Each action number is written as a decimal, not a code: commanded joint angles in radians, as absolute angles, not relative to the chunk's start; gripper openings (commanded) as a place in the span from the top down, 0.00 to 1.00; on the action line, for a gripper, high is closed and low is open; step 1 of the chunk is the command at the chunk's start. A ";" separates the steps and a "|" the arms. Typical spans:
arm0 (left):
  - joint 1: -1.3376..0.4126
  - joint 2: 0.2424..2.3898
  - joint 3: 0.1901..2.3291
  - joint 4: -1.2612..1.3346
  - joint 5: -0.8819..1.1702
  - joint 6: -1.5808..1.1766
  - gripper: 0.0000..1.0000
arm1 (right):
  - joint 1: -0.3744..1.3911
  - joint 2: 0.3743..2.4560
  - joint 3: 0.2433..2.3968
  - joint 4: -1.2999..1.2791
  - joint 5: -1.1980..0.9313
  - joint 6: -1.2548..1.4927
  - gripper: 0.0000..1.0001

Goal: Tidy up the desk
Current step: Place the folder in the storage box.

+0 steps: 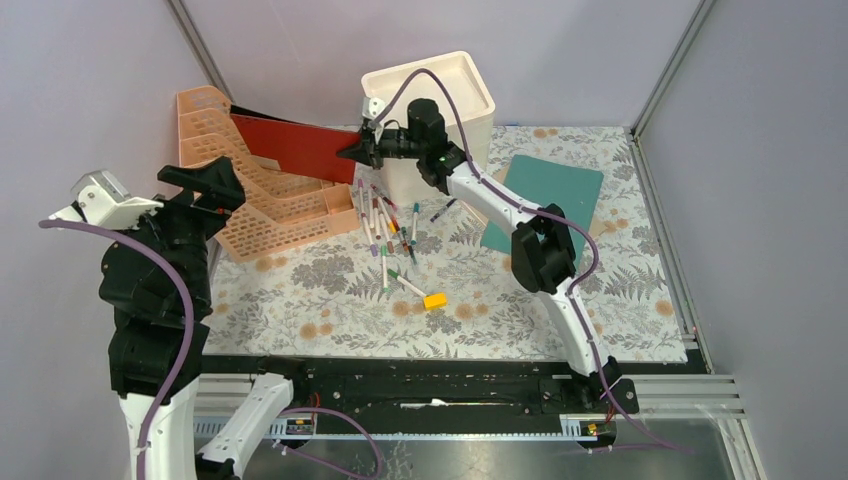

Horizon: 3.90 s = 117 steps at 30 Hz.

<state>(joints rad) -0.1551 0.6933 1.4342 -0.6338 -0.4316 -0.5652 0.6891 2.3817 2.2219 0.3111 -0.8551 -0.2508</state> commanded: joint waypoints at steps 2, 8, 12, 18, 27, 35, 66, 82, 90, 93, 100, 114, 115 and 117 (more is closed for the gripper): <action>-0.150 0.660 1.407 -0.584 -0.456 -0.541 0.01 | 0.717 2.221 2.183 0.410 -0.948 -0.232 1.00; -0.150 0.638 1.394 -0.583 -0.467 -0.529 0.01 | 0.719 2.193 2.174 0.416 -0.983 -0.175 1.00; -0.150 0.626 1.388 -0.576 -0.475 -0.520 0.01 | 0.730 2.181 2.171 0.383 -1.022 -0.162 1.00; -0.150 0.613 1.380 -0.573 -0.474 -0.513 0.01 | 0.759 2.184 2.181 0.270 -0.985 -0.262 1.00; -0.150 0.603 1.413 -0.590 -0.468 -0.505 0.01 | 0.760 2.451 2.561 0.261 -0.974 -0.221 1.00; -0.150 0.611 1.422 -0.595 -0.475 -0.512 0.01 | 0.808 2.480 2.529 0.284 -0.977 -0.311 1.00; -0.150 0.615 1.418 -0.588 -0.483 -0.487 0.01 | 0.829 2.508 2.436 0.354 -0.843 -0.422 0.39; -0.150 0.598 1.383 -0.554 -0.367 -0.524 0.01 | 0.821 2.268 2.315 0.333 -0.805 -0.206 0.03; -0.150 0.551 1.253 -0.431 -0.091 -0.562 0.01 | 0.698 1.885 1.966 0.191 -1.136 -0.008 0.00; -0.150 0.547 1.157 -0.339 0.055 -0.616 0.01 | 0.607 1.732 1.808 0.031 -1.194 -0.064 0.00; -0.150 0.646 0.997 -0.143 0.355 -0.783 0.01 | 0.374 1.409 1.530 -0.572 -1.028 -0.440 0.00; -0.583 0.925 0.898 0.100 0.202 -0.718 0.01 | -0.104 1.173 1.002 -0.571 -0.670 -0.165 0.00; -0.639 0.959 0.899 0.119 0.161 -0.693 0.01 | -0.146 1.194 0.993 -0.561 -0.670 -0.148 0.00; -0.720 1.047 0.902 0.165 0.110 -0.662 0.01 | -0.222 1.242 0.978 -0.539 -0.670 -0.121 0.00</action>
